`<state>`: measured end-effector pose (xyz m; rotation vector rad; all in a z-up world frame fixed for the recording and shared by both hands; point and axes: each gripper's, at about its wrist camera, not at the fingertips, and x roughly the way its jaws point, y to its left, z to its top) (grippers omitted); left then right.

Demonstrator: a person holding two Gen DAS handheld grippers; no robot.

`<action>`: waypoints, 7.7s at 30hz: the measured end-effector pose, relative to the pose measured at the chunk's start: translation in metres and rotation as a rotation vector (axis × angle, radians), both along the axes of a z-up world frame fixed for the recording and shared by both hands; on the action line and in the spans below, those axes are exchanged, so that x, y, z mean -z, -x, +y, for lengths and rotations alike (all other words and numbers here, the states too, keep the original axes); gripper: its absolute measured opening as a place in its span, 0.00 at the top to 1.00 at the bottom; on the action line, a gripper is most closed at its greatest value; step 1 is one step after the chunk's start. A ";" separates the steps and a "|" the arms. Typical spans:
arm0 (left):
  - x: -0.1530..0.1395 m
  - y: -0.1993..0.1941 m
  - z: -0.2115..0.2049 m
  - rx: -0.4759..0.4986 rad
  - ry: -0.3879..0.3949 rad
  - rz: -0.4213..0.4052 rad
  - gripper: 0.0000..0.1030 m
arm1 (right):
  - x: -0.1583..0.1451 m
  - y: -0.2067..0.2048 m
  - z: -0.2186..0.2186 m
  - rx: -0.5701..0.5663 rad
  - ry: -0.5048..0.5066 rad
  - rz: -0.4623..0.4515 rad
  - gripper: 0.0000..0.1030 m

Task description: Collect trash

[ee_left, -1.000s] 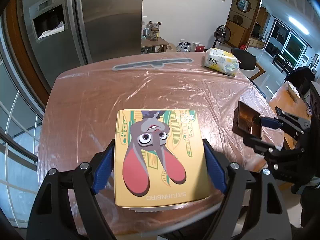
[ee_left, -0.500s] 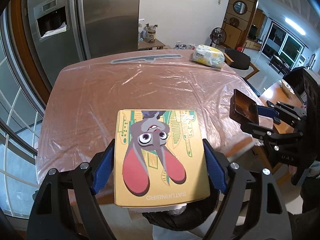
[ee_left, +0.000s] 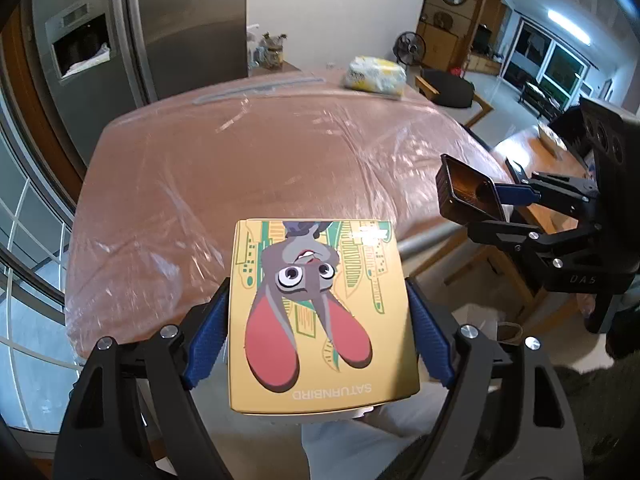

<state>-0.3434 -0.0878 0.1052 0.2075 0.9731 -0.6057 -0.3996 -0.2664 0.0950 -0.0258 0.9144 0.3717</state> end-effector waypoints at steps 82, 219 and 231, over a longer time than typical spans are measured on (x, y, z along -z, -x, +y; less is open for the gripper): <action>-0.025 -0.089 0.031 -0.225 -0.011 -0.242 0.02 | -0.009 -0.083 -0.110 0.478 0.036 -0.114 0.04; 0.084 -0.332 0.100 -0.722 -0.095 -0.029 0.01 | 0.091 -0.276 -0.211 0.759 0.142 0.067 0.04; 0.083 -0.332 0.100 -0.721 -0.095 -0.029 0.01 | 0.091 -0.276 -0.211 0.759 0.142 0.067 0.04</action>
